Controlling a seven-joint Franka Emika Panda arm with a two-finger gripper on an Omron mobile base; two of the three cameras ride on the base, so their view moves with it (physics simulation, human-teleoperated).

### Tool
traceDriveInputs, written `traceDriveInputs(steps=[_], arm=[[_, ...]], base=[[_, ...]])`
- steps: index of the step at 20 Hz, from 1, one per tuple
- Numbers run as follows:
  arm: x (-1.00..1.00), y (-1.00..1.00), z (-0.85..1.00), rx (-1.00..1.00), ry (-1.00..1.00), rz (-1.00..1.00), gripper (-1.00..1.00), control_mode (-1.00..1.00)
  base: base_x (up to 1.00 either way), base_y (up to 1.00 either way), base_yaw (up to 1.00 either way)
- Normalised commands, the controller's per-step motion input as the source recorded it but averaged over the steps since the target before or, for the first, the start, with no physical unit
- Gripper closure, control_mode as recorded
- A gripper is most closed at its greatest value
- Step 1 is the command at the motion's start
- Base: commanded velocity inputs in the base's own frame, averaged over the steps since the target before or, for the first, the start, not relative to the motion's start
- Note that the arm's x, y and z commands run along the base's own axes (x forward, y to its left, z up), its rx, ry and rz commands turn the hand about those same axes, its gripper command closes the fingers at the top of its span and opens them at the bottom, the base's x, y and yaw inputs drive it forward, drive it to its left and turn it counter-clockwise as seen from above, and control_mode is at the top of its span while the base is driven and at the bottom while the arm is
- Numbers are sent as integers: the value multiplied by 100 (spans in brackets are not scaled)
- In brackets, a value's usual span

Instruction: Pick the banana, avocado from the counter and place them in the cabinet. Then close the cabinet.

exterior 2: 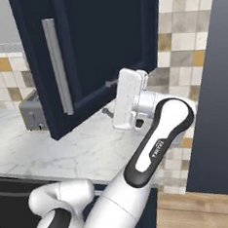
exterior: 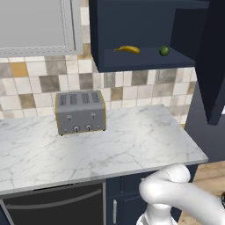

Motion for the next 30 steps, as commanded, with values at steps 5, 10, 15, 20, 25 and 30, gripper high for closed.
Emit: traceDriveInputs(steps=[5, 10, 15, 20, 25, 30], arm=[[0, 100, 60, -15, -6, -31, -100, -100], [7, 100, 48, -23, -5, -37, -100, -100], [86, 73, -2, -20, 17, -45, -100, -100], [100, 12, -23, -5, 39, -34, -100, -100], [100, -21, -30, 0, 35, -29, -100, -100], [100, -87, -68, 9, 27, -22, -100, -100]], base=[[0, 0, 0], [0, 0, 0], [0, 0, 0], [0, 0, 0], [0, 0, 0], [0, 0, 0]])
